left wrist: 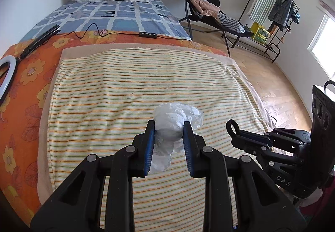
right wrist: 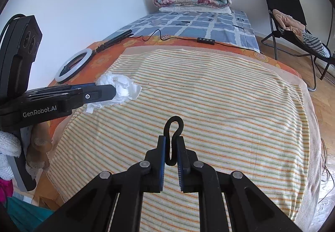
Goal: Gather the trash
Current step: 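Carry the plastic bag and hair tie down over the blue basket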
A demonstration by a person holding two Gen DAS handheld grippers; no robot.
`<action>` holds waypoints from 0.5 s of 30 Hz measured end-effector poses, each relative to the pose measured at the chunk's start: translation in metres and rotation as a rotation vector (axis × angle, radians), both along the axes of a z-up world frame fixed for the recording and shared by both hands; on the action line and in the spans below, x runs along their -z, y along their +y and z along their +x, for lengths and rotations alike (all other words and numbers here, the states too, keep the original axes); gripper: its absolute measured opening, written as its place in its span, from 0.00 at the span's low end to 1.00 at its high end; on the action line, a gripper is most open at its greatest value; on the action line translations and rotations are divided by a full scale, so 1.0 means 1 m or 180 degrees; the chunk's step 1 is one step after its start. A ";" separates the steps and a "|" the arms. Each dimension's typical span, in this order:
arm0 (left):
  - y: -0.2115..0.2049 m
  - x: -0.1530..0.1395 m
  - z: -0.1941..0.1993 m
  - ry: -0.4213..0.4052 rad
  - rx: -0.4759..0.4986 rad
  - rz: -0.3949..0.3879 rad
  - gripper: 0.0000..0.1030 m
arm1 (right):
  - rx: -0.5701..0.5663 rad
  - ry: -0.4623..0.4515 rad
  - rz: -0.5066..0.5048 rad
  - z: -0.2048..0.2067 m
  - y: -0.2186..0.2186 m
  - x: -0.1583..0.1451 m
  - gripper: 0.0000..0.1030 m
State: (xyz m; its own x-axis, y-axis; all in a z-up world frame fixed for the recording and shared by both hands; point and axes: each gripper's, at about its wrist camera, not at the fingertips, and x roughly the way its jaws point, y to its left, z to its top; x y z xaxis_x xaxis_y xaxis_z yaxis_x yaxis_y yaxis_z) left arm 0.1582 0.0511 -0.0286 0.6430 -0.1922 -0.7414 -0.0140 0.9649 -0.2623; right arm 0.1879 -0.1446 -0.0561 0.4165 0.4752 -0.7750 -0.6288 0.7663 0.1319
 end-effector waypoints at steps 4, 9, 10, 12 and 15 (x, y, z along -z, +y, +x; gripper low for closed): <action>-0.009 -0.012 -0.028 -0.0041 0.0040 0.0053 0.25 | -0.0008 -0.0027 0.0018 -0.021 -0.010 -0.010 0.08; -0.019 -0.025 -0.065 -0.0114 0.0067 0.0126 0.25 | -0.0035 -0.0012 0.0083 -0.049 -0.023 -0.022 0.08; -0.021 -0.026 -0.073 -0.0121 0.0071 0.0133 0.25 | -0.0047 -0.0011 0.0087 -0.055 -0.025 -0.023 0.08; -0.024 -0.027 -0.088 -0.0131 0.0091 0.0157 0.25 | -0.0066 -0.0026 0.0084 -0.069 -0.030 -0.026 0.08; -0.030 -0.027 -0.111 -0.0134 0.0116 0.0184 0.25 | -0.0087 -0.0034 0.0091 -0.089 -0.038 -0.028 0.08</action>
